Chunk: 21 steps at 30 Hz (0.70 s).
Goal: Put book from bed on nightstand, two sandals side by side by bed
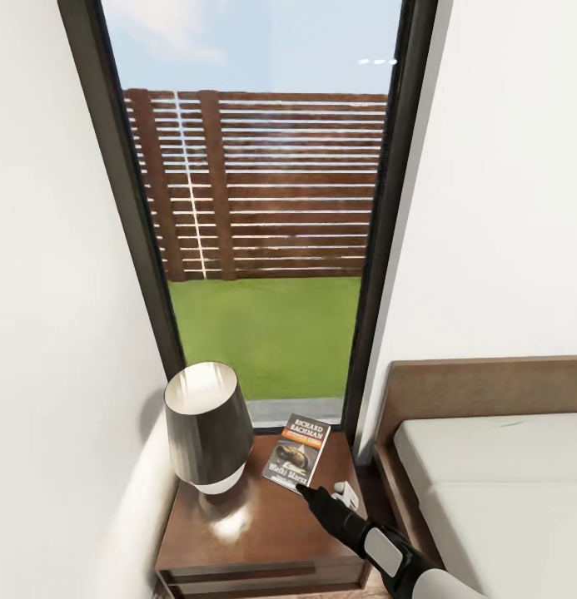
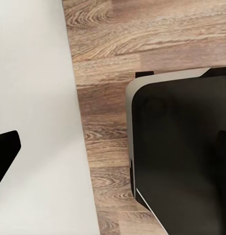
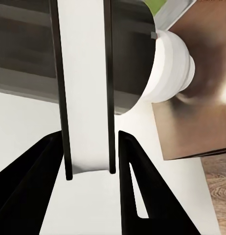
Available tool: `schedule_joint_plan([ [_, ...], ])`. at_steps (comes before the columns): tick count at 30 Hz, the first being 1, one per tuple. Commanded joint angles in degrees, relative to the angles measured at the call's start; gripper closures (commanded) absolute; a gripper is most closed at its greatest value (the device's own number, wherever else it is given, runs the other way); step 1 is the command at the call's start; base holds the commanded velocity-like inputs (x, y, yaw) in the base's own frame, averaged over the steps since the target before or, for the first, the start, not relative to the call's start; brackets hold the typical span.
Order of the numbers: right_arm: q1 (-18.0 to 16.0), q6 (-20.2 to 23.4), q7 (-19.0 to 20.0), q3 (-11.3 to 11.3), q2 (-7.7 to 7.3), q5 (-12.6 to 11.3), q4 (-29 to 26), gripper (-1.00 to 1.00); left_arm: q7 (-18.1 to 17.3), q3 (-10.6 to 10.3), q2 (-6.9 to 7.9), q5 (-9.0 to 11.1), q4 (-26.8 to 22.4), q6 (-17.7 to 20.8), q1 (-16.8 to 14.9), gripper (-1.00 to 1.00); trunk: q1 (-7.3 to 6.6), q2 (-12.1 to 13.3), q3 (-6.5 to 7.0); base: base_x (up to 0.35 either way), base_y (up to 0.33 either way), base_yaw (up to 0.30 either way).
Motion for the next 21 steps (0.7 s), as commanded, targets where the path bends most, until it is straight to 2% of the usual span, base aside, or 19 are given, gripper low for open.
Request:
schedule_joint_plan([
  [1,0.0,0.3,0.0,0.4,-0.03,-0.6,0.0,1.0,0.2,-0.5,0.0,0.4,0.0,-0.2,0.0,-1.0,0.03,-0.1,-0.13,0.0,0.0,0.0],
  [21,0.0,0.4,0.1,0.4,-0.04,-0.5,-0.1,1.0,0.2,-0.5,-0.04,0.4,0.0,-0.1,0.0,-1.0,0.03,-0.1,-0.13,0.001,0.0,0.0],
])
